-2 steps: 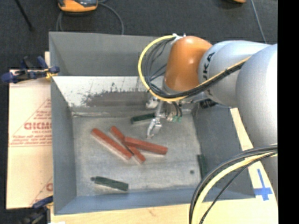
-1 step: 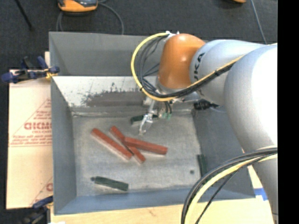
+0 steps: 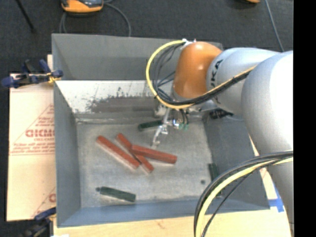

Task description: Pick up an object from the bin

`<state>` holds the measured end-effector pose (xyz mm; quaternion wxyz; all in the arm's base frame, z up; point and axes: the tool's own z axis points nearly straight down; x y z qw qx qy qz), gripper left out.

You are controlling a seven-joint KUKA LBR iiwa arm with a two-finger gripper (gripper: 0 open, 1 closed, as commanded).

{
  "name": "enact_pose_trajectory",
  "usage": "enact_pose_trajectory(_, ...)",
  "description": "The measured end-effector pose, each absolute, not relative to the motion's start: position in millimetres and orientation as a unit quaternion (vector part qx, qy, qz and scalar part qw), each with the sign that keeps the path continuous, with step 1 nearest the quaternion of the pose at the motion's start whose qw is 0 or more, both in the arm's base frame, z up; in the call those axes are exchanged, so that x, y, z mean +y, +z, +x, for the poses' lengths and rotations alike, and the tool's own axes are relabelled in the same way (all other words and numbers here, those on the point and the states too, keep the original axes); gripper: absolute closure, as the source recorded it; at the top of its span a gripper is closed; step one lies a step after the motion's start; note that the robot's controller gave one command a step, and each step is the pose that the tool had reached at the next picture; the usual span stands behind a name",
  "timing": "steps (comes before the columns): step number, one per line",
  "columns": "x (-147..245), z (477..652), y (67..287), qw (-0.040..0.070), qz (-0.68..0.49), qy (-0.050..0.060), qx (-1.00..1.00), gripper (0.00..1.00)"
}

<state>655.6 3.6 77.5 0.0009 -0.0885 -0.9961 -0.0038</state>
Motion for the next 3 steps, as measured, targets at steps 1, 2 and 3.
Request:
enact_pose_trajectory(1,14.6,656.5,81.1,-0.002,-0.170,-0.002,-0.985,1.00)
enact_pose_trajectory(2,14.5,656.8,81.2,-0.003,-0.170,-0.002,-0.986,1.00)
enact_pose_trajectory(3,13.7,659.8,154.6,-0.006,-0.168,-0.001,-0.986,1.00)
